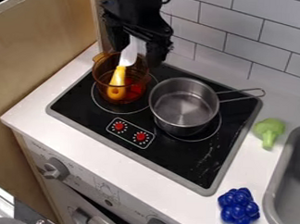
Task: Moved the yellow knife into the translucent pot on the left burner
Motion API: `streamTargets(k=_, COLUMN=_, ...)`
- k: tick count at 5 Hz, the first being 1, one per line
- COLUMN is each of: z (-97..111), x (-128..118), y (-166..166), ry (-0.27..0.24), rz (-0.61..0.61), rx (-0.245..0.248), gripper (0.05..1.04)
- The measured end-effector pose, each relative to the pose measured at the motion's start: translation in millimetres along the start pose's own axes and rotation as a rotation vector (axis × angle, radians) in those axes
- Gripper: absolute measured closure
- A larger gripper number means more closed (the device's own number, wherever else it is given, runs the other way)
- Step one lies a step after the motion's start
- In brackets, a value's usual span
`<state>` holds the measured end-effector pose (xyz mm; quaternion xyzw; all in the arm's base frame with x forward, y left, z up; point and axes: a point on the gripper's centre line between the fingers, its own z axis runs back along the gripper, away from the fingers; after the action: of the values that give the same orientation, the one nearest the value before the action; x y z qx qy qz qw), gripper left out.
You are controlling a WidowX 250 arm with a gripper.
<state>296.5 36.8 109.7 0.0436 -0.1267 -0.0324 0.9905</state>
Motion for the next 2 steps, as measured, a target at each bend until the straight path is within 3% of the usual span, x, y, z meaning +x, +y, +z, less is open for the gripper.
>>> streamTargets(k=2, z=13, x=-13, y=-23, ry=0.071, rz=0.067, rx=0.008, gripper=0.083)
